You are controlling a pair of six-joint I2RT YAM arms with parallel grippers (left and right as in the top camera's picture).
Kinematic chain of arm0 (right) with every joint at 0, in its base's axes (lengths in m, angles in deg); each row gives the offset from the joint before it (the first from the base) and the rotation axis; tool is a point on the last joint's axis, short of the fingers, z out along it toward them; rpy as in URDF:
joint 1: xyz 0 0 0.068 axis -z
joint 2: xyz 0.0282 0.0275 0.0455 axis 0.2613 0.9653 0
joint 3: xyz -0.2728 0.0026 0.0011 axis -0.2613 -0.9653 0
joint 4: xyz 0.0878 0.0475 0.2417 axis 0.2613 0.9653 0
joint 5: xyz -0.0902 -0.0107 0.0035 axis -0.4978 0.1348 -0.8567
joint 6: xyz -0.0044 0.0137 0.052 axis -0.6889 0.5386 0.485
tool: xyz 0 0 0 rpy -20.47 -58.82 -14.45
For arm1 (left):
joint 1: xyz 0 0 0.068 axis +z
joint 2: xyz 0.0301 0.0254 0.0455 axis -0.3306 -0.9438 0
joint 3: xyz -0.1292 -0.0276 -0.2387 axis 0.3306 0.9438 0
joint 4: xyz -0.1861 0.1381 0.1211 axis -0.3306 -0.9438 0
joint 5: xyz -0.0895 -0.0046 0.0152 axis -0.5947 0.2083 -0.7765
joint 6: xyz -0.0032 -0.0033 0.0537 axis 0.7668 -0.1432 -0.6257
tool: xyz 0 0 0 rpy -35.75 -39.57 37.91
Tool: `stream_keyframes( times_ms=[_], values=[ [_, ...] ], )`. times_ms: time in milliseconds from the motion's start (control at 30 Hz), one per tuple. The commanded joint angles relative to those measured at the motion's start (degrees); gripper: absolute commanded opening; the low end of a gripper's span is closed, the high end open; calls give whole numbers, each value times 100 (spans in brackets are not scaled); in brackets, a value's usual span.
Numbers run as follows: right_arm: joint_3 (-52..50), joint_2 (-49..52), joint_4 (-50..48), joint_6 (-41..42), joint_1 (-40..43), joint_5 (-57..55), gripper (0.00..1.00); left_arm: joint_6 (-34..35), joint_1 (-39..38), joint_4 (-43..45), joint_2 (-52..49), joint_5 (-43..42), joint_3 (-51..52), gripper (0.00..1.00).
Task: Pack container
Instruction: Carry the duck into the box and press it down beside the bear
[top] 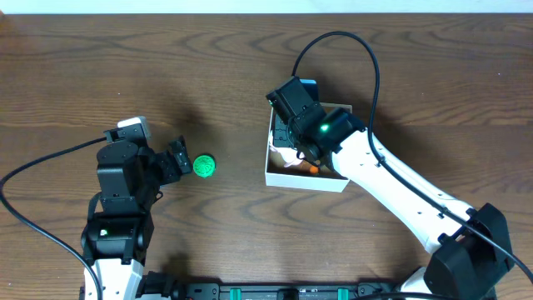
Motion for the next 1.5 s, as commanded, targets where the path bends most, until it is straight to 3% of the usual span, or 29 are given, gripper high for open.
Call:
stream_keyframes(
  times_ms=[0, 767, 1167, 1267, 1400, 1467],
  values=[
    [-7, 212, -42, -11, -2, -9, 1, 11, 35, 4, -7, 46, -155, 98],
    [-7, 1799, -269, -208, -4, 833, 1, 11, 35, -22, -7, 46, -157, 98],
    [-7, 1613, -118, -459, 116, 896, 2, 11, 35, -20, -7, 46, -157, 98],
    [-7, 1434, -81, -516, 136, 894, 10, 11, 35, -20, -7, 46, -157, 98],
    [-7, 1113, -83, -809, 136, 887, 41, 11, 35, -20, -7, 46, -157, 98],
    [-7, 984, -92, -844, 136, 835, 48, 11, 35, -20, -7, 46, -157, 98]
  ],
)
